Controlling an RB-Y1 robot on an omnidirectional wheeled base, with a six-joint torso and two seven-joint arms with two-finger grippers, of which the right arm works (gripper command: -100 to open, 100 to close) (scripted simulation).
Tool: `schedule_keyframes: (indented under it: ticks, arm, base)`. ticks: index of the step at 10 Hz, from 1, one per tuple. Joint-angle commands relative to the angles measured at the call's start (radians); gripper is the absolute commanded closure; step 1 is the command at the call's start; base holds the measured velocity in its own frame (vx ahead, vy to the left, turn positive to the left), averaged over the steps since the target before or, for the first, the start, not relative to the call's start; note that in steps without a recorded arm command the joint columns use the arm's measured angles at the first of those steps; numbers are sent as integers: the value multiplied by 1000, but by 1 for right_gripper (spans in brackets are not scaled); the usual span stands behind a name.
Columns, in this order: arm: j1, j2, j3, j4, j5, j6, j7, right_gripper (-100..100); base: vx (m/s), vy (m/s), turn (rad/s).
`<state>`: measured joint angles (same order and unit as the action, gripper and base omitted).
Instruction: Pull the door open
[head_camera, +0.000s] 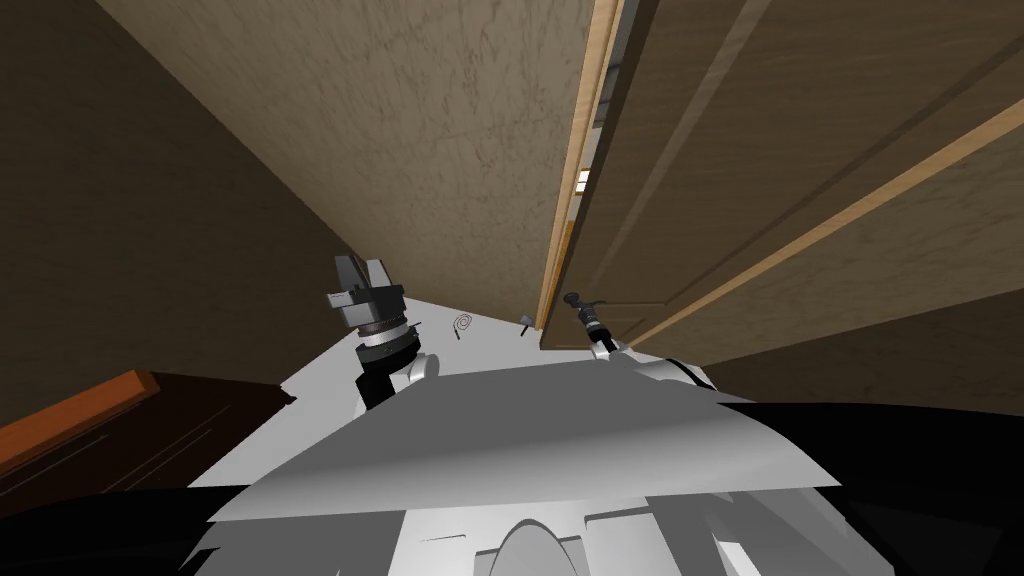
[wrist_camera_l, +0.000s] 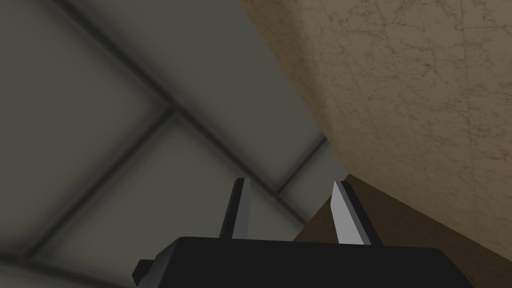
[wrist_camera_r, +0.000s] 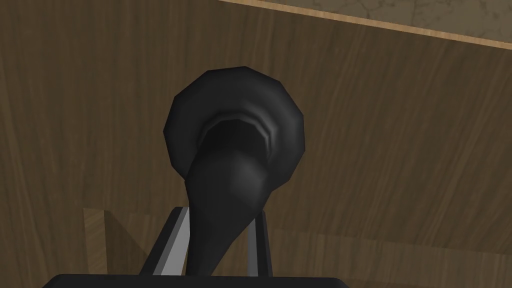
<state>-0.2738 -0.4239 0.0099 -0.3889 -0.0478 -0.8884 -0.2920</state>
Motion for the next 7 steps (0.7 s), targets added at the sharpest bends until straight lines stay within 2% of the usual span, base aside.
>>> schedule_keyframes:
  ticks: [1, 4, 5, 7]
  arm:
    - [7, -12, 19, 3, 12, -21, -24, 100]
    - [18, -31, 49, 3, 30, -50, -61, 100]
    - [13, -24, 45, 9, 28, -44, -54, 100]
    - [12, -14, 42, 6, 78, -53, -77, 100]
  base:
    - [-206, -64, 86]
    - [-206, -82, 90]
    - [-89, -27, 23]
    - [-214, -77, 53]
